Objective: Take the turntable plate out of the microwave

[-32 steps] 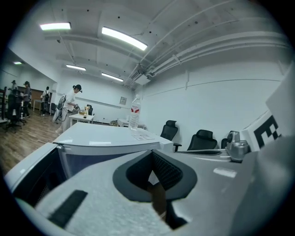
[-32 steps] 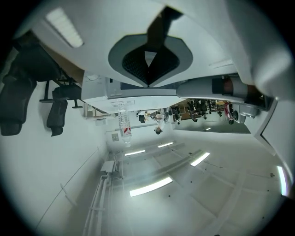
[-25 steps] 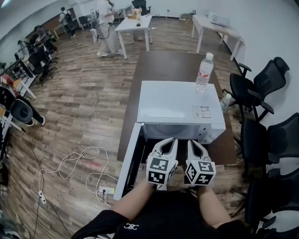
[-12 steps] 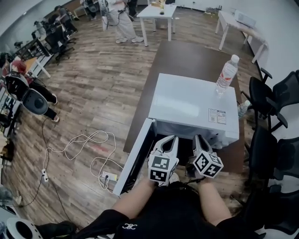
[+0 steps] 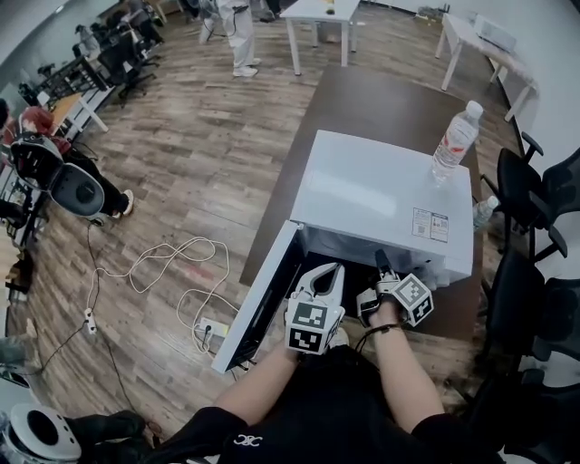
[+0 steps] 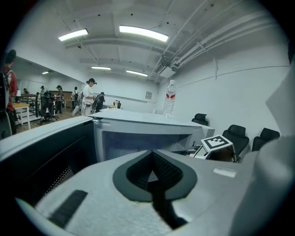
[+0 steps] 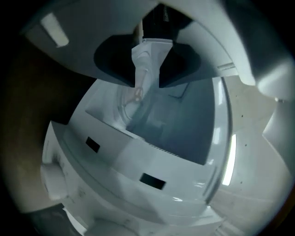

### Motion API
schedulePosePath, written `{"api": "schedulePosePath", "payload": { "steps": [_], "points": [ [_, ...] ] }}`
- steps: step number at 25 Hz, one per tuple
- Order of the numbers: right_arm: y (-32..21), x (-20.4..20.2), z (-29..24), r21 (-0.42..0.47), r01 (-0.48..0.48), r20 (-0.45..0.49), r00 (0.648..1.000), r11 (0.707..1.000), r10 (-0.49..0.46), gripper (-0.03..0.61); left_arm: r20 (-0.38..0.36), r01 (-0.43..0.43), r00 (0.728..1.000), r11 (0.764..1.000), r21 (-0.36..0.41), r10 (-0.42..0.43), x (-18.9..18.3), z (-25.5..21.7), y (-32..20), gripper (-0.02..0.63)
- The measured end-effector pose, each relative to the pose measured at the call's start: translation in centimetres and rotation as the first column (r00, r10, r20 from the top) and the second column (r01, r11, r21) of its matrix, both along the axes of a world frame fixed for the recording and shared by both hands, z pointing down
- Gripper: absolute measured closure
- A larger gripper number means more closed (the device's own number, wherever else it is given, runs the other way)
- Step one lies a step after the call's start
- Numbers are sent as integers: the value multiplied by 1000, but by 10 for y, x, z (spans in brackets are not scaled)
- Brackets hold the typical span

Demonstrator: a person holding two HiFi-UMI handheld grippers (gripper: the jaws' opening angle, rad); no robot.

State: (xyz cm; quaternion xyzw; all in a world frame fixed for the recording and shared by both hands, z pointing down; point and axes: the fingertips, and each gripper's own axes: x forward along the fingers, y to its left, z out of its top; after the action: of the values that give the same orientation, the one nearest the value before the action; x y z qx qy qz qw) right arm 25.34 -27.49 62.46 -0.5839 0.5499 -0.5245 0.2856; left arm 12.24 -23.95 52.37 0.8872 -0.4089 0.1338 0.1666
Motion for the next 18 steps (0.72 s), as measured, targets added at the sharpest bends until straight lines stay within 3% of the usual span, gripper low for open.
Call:
{"api": "schedulePosePath", "payload": {
  "steps": [4, 8, 18],
  "points": [
    [-8, 6, 20, -33, -92, 159, 983, 995, 96, 389, 15, 9, 1000, 1000, -13, -9, -7, 6, 1, 606],
    [-15, 10, 34, -65, -149, 239, 958, 987, 161, 372, 24, 14, 1000, 1000, -24, -13, -11, 13, 3, 606],
    [-28, 3, 50, -156, -113, 200, 969, 981, 144, 376, 22, 38, 999, 998, -47, -37, -23, 22, -1, 606]
  ]
}}
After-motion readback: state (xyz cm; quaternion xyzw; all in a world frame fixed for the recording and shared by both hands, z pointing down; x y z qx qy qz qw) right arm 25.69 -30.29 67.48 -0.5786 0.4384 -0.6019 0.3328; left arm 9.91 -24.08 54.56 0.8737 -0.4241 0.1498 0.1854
